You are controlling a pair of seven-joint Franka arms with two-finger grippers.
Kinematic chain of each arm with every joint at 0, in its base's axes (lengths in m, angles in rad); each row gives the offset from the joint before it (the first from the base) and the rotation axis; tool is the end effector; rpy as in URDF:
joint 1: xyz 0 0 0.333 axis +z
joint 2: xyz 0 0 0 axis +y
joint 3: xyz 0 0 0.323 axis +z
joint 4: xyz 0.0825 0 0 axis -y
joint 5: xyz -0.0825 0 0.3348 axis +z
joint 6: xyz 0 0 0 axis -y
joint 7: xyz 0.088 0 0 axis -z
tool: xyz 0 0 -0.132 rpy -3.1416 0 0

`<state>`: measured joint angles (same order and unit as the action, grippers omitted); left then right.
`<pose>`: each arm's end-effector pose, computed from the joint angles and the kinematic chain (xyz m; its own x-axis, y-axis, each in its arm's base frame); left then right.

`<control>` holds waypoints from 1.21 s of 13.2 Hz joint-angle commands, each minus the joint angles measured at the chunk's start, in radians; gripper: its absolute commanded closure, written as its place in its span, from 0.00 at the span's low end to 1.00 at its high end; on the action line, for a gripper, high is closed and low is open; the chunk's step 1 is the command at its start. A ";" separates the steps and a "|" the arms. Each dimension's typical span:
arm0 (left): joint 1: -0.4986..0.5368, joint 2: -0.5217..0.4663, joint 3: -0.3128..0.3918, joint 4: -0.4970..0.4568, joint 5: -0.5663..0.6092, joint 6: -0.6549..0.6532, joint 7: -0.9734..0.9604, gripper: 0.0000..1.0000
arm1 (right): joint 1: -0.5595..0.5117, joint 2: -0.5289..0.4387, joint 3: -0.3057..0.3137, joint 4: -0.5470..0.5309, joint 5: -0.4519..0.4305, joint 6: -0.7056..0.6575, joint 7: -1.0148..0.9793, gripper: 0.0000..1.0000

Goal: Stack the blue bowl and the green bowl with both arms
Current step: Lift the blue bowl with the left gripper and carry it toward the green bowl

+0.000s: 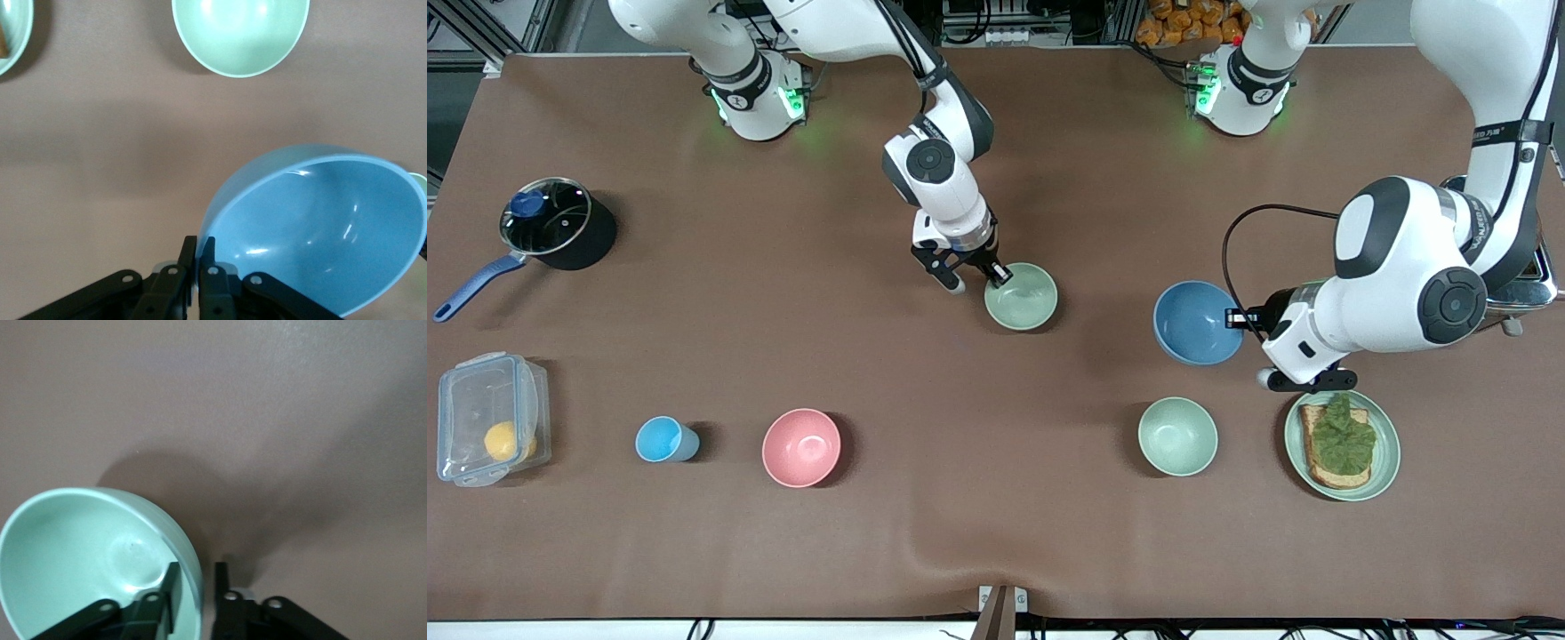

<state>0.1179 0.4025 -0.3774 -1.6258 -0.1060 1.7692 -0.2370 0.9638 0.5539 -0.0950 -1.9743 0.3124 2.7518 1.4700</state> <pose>0.5729 -0.1389 0.3907 0.9593 -0.0053 -0.2824 0.0467 -0.9831 0.1773 0.4014 0.4652 0.2298 0.6601 -0.7434 -0.1078 -0.7447 -0.6288 -0.2238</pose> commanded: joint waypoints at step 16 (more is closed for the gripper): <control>-0.063 0.012 -0.173 0.018 -0.018 0.026 -0.324 1.00 | -0.180 -0.048 -0.003 0.029 0.290 -0.236 0.116 0.00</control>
<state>0.0592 0.3995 -0.5501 -1.6070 -0.1129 1.7819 -0.5470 0.8126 0.4995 -0.1112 -1.9442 0.5370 2.5196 1.5827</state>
